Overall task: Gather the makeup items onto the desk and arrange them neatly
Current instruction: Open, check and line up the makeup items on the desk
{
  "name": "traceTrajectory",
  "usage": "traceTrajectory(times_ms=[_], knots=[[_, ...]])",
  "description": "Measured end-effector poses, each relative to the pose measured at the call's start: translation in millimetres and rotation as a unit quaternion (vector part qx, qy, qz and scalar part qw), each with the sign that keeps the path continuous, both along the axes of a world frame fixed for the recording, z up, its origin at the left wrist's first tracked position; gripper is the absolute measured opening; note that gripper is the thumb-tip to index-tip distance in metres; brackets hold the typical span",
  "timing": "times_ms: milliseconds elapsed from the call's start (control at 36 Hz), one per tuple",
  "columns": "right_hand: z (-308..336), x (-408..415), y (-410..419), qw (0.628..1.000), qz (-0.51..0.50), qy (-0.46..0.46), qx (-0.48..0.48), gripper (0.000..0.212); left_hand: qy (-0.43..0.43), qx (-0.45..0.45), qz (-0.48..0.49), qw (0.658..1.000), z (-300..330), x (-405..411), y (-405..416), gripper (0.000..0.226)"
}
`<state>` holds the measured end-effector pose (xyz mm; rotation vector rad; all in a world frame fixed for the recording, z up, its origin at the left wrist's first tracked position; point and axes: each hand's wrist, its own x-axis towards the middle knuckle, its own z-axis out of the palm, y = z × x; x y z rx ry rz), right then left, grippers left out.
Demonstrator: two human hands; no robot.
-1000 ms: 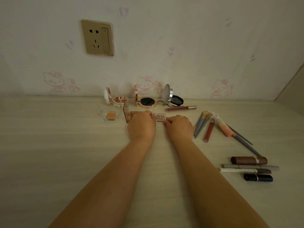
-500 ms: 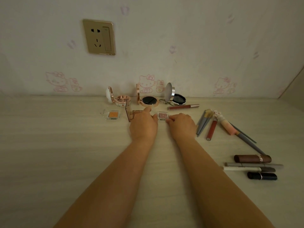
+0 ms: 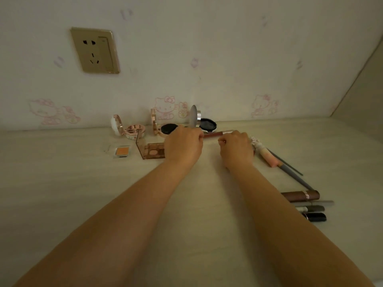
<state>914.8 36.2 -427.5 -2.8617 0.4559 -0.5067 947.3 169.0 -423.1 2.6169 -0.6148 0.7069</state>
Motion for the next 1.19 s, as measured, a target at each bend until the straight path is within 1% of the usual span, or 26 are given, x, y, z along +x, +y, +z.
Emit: traceTrajectory(times_ms=[111, 194, 278, 361, 444, 528, 639, 694, 806, 889, 944, 1000, 1083, 1111, 1167, 1194], knots=[[1, 13, -22, 0.999, -0.010, 0.020, -0.031, 0.027, 0.011, 0.142, 0.002, 0.990, 5, 21, -23, 0.028], [-1, 25, -34, 0.997, 0.005, 0.048, -0.062, 0.032, 0.025, 0.213, 0.014, 0.977, 10, 26, -34, 0.032], [-2, 35, -44, 0.994, 0.023, 0.067, -0.089, 0.038, 0.022, 0.254, 0.026, 0.967, 3, 32, -41, 0.029], [-4, 42, -51, 0.989, 0.043, 0.085, -0.109, 0.042, 0.033, 0.261, 0.033, 0.964, -3, 37, -45, 0.028], [-4, 47, -55, 0.987, 0.056, 0.096, -0.117, 0.042, 0.027, 0.246, 0.028, 0.968, -6, 41, -48, 0.028], [-4, 48, -57, 0.989, 0.057, 0.084, -0.112, 0.038, 0.021, 0.237, 0.030, 0.971, -9, 43, -51, 0.030], [-5, 47, -59, 0.990, 0.064, 0.083, -0.094, 0.026, 0.054, 0.203, 0.037, 0.977, -10, 41, -55, 0.032], [-5, 46, -61, 0.990, 0.069, 0.082, -0.097, 0.025, 0.040, 0.214, 0.021, 0.976, -11, 39, -56, 0.031], [-4, 40, -68, 0.985, 0.080, 0.085, -0.126, 0.033, 0.009, 0.203, 0.004, 0.979, -8, 32, -55, 0.028], [3, 32, -70, 0.984, 0.091, 0.045, -0.148, 0.031, -0.021, 0.168, -0.014, 0.985, -1, 25, -48, 0.026], [10, 25, -68, 0.987, 0.107, 0.002, -0.120, 0.028, -0.046, 0.130, -0.026, 0.990, 3, 22, -36, 0.024], [17, 16, -61, 0.990, 0.127, -0.023, -0.054, 0.024, -0.063, 0.080, -0.059, 0.993, 5, 16, -22, 0.021], [27, -8, -40, 0.985, 0.156, -0.021, 0.070, 0.019, -0.066, -0.001, -0.127, 0.990, 4, -3, 3, 0.022], [28, -18, -31, 0.980, 0.168, -0.013, 0.106, 0.018, -0.056, -0.024, -0.140, 0.988, 4, -11, 13, 0.023], [30, -37, -11, 0.969, 0.193, -0.006, 0.153, 0.019, -0.036, -0.062, -0.141, 0.987, 3, -26, 34, 0.021], [30, -44, -2, 0.965, 0.212, -0.014, 0.155, 0.020, -0.033, -0.072, -0.137, 0.987, 3, -32, 45, 0.020]])
